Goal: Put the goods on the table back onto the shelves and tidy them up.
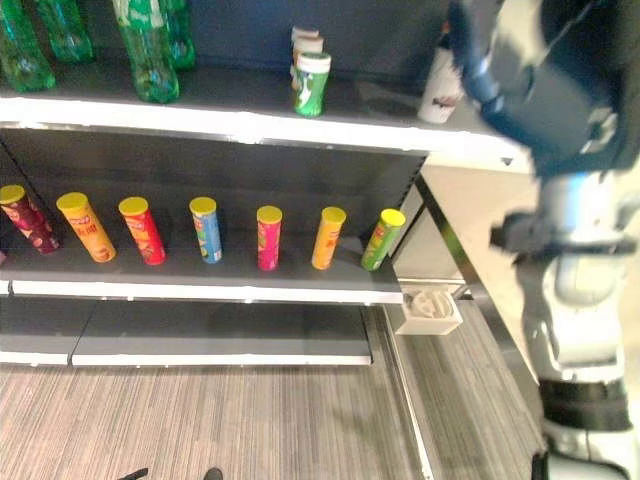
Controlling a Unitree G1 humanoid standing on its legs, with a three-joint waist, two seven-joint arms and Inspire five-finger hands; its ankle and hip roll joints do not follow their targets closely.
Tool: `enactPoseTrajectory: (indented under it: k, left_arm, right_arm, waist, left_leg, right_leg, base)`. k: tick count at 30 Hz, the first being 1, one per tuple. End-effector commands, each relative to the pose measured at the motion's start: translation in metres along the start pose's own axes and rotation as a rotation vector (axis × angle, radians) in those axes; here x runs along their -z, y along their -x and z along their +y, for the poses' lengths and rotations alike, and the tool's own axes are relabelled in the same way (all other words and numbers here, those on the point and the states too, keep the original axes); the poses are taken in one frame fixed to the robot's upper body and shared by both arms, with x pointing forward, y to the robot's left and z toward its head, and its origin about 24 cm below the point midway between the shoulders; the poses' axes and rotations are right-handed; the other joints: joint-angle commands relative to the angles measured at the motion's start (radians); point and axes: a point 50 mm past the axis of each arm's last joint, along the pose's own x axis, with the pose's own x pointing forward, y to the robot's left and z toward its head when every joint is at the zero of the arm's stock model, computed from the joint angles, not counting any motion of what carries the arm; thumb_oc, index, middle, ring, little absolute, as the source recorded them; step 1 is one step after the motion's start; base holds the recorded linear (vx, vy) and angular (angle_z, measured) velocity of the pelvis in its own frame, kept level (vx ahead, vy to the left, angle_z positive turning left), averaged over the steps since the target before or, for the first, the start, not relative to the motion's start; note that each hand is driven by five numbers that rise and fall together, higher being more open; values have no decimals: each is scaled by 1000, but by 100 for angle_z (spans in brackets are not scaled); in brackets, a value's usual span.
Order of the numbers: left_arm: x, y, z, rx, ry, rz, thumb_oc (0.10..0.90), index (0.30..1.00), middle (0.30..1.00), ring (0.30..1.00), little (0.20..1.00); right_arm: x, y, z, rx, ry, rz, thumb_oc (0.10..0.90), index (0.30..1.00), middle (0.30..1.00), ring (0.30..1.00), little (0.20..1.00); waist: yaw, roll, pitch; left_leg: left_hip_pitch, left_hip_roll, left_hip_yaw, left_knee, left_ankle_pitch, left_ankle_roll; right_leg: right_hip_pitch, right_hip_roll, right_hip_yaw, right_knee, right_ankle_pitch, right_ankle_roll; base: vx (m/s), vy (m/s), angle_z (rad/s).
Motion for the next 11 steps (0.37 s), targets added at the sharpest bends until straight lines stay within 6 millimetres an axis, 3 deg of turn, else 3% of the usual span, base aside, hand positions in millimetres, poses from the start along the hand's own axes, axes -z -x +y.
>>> enactPoseTrajectory:
  k: [1,2,5,6,7,9,10,11]
  left_arm:
    - [-26,-5,19,3,-85,-81,800,900,900,900,900]
    - [-25,-4,19,3,-86,-80,800,900,900,900,900]
    - [-35,-4,12,42,-95,-131,800,900,900,900,900]
    - [-35,-4,12,42,-95,-131,800,900,900,900,900]
    - [-41,-4,4,83,-103,-158,800,900,900,900,900]
    - [-41,-4,5,83,-103,-158,800,900,900,900,900]
    - [-46,-3,-1,116,-112,-180,800,900,900,900,900]
    - [-46,-3,-1,116,-112,-180,800,900,900,900,900]
  right_arm:
    - [28,28,21,-192,-238,203,800,900,900,900,900]
    - [28,28,21,-191,-239,203,800,900,900,900,900]
    - [77,87,33,-195,-355,537,800,900,900,900,900]
    - [77,87,33,-195,-355,538,800,900,900,900,900]
    - [123,157,47,-133,-441,876,800,900,900,900,900]
    - [124,157,47,-133,-441,876,800,900,900,900,900]
    - [149,202,55,-104,-432,1094,800,900,900,900,900]
    - [149,202,55,-104,-432,1094,800,900,900,900,900]
  waist:
    - [10,-14,8]
    - [11,-14,8]
    - [-6,2,14]
    - [-5,1,14]
    - [-16,14,21]
    - [-16,14,22]
    - [-18,20,26]
    - [-18,20,26]
  left_leg:
    - [53,0,91,7,-122,-13]
    - [54,1,91,7,-123,-13]
    - [55,1,106,7,-122,-10]
    - [56,1,106,7,-122,-10]
    - [55,3,113,7,-119,-10]
    - [55,3,113,7,-119,-10]
    - [54,3,114,8,-117,-10]
    - [54,3,114,8,-117,-10]
  right_leg:
    - [4,-47,-33,52,-79,95]
    - [4,-46,-32,53,-80,95]
    - [-7,-51,-19,54,-76,97]
    - [-6,-50,-18,54,-76,97]
    - [-13,-52,-11,55,-73,96]
    - [-12,-52,-11,55,-73,96]
    - [-14,-53,-8,55,-71,96]
    - [-14,-53,-8,55,-71,96]
  base:
    - [-52,4,-17]
    - [-37,-3,-11]
    - [-22,9,-17]
    - [-38,16,-21]
    - [-28,10,-5]
    - [-22,8,-19]
    - [-16,6,-19]
    - [-24,8,-14]
